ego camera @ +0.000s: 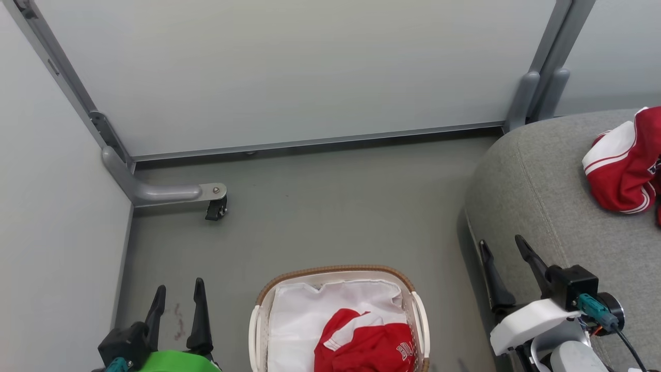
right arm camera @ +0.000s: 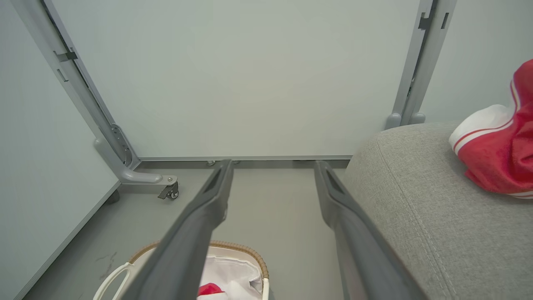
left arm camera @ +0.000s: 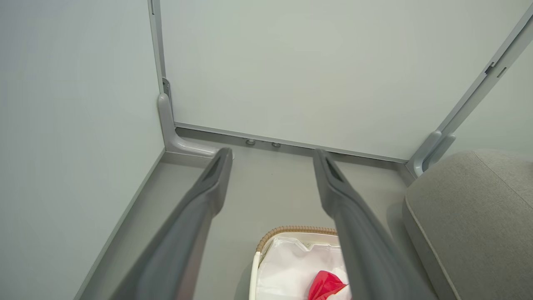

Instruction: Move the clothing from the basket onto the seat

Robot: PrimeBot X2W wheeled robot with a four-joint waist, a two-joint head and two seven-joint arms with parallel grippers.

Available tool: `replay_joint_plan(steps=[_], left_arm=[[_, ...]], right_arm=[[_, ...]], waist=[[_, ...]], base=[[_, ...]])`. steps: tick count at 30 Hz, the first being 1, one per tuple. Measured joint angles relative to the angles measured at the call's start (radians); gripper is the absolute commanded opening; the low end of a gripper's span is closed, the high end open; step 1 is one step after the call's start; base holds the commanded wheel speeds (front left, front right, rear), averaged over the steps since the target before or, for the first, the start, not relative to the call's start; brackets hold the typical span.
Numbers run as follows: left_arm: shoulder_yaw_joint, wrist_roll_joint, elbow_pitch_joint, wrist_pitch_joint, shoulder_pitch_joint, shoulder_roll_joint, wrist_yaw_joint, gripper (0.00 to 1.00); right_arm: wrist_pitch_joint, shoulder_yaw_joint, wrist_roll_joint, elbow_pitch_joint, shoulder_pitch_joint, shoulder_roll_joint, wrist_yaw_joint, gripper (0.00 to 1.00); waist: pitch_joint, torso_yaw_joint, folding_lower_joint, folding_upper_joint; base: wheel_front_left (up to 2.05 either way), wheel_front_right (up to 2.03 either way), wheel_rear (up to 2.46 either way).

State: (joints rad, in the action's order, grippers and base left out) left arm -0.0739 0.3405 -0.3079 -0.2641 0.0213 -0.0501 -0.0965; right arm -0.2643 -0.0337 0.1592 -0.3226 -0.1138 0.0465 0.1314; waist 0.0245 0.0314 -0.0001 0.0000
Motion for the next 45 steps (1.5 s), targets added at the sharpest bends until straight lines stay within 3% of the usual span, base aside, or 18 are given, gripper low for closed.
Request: replay_joint_plan(steps=[31, 45], left_arm=[[-0.034, -0.001, -0.012, 0.0, 0.006, 0.0, 0.001, 1.0], [-0.209, -0.033, -0.122, 0.0, -0.218, 0.001, -0.019, 1.0]], right_arm=[[0.0, 0.011, 0.007, 0.029, 0.018, 0.002, 0.0, 1.0], [0.0, 0.021, -0.027, 0.09, -0.107, 0.002, 0.0, 1.0]], waist=[[0.018, -0.019, 0.0, 0.0], [0.173, -0.036, 0.0001, 0.0]], base=[[0.0, 0.0, 0.0], [0.0, 0.0, 0.0]])
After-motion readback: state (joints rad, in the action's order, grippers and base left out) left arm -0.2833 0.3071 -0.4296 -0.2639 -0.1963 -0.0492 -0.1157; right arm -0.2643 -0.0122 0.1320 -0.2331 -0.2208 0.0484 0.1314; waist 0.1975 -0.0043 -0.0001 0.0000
